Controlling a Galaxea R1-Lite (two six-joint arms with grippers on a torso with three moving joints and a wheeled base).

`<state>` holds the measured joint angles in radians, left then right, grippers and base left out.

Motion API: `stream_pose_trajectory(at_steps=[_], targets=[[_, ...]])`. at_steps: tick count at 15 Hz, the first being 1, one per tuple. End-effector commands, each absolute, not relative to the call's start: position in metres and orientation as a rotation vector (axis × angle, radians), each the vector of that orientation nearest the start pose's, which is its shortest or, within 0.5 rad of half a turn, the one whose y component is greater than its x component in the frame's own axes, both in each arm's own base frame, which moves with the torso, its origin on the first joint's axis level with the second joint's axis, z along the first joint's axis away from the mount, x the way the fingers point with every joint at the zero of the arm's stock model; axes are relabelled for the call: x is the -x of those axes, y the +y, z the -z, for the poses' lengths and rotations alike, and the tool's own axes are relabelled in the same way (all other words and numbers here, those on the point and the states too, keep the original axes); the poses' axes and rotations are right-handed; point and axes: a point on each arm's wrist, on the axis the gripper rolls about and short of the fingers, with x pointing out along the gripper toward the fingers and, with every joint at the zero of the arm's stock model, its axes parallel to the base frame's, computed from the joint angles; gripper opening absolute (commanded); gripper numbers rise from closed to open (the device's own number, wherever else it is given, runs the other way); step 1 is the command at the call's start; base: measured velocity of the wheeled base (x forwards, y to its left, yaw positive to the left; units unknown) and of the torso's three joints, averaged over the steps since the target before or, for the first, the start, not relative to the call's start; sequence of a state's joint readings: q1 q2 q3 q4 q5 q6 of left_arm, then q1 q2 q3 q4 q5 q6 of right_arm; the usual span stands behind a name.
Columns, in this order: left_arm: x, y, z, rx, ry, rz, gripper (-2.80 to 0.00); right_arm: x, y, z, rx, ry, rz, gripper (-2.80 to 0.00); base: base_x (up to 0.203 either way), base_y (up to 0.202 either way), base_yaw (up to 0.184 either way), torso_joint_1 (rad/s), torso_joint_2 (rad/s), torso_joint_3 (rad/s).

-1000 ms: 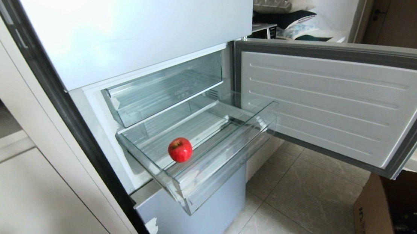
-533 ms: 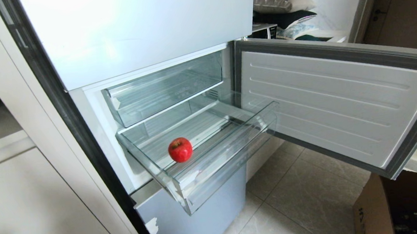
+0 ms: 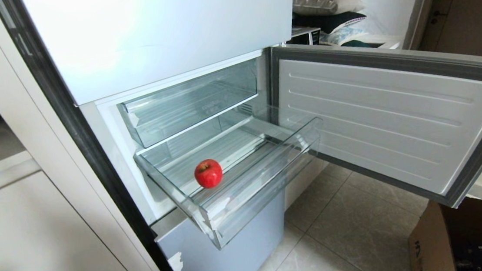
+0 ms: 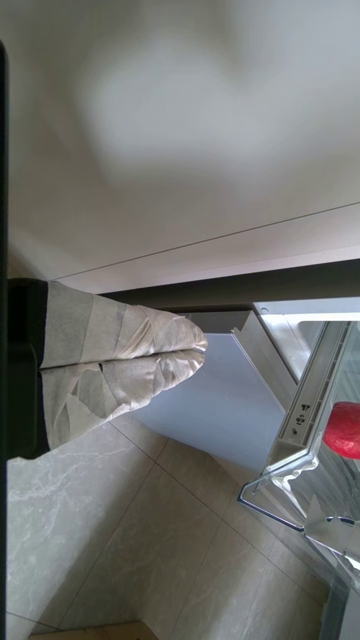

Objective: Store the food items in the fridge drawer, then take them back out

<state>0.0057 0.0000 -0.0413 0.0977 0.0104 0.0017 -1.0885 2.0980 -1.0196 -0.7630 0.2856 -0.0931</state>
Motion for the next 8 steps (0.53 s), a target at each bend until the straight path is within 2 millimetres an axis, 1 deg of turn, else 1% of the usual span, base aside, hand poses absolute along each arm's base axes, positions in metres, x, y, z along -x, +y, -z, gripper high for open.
stream_pose_trajectory(at_steps=[1, 3, 5, 6, 8], targets=[[0.026, 0.0, -0.077, -0.002, 0.058, -0.017, -2.8, -0.197, -0.356, -0.104, -0.106, 0.293, 0.841, -2.8, 0.0, 0.0, 0.0, 0.0, 0.0, 0.0], [0.026, 0.0, -0.077, -0.002, 0.058, -0.017, -2.8, -0.2, -0.362, -0.11, -0.084, 0.281, 0.924, -2.8, 0.0, 0.0, 0.0, 0.0, 0.0, 0.0], [0.026, 0.0, -0.077, -0.002, 0.058, -0.017, -2.8, -0.202, -0.361, -0.112, -0.077, 0.275, 0.933, -2.8, 0.0, 0.0, 0.0, 0.0, 0.0, 0.0], [0.026, 0.0, -0.077, -0.002, 0.058, -0.017, -2.8, -0.203, -0.362, -0.114, -0.071, 0.272, 0.954, 0.0, 0.0, 0.0, 0.0, 0.0, 0.0, 0.0], [0.026, 0.0, -0.077, -0.002, 0.057, -0.017, -2.8, -0.207, -0.365, -0.117, -0.06, 0.26, 0.98, 0.0, 0.0, 0.0, 0.0, 0.0, 0.0, 0.0]])
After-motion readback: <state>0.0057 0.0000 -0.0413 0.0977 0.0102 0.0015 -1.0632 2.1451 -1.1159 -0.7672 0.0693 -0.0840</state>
